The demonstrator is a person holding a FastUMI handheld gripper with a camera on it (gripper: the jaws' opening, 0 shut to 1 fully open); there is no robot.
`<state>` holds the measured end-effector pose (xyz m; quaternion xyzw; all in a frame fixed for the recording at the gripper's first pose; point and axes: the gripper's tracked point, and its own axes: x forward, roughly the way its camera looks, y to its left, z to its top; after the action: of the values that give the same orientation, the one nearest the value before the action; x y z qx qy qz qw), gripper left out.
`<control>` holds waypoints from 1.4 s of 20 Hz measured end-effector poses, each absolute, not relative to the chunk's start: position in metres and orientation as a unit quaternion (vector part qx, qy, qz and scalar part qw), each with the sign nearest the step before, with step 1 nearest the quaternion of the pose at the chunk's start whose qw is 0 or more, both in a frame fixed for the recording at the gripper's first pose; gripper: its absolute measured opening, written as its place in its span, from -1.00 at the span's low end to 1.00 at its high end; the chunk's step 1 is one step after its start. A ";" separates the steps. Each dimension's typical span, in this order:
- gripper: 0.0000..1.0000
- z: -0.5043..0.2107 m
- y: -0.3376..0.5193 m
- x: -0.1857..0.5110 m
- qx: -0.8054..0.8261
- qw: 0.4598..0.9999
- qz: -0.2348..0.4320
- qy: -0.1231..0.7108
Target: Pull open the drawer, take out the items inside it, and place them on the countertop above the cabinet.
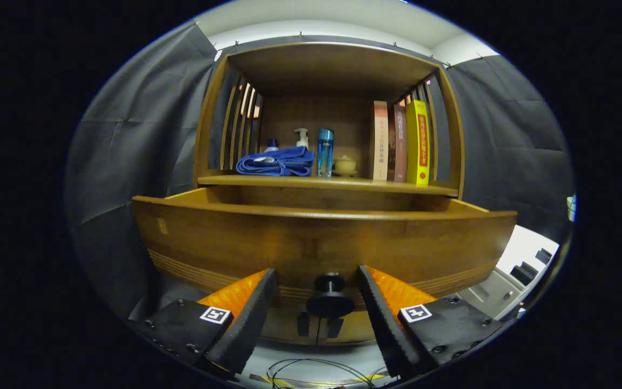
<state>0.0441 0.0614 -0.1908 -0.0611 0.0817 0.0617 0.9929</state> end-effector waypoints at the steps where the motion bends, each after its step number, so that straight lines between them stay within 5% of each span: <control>1: 0.70 -0.177 0.061 0.046 -0.061 0.994 0.061 0.069; 4: 0.97 -0.127 0.048 0.058 -0.063 0.996 0.047 0.036; 13: 0.97 -0.018 0.048 0.136 -0.091 0.992 0.086 0.033; 23: 0.98 -0.180 0.046 0.189 -0.077 0.950 0.075 0.294; 28: 0.98 -0.225 0.044 0.190 -0.067 0.930 0.071 0.353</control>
<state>0.1901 0.0441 -0.2253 -0.0670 0.3532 0.0711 0.9304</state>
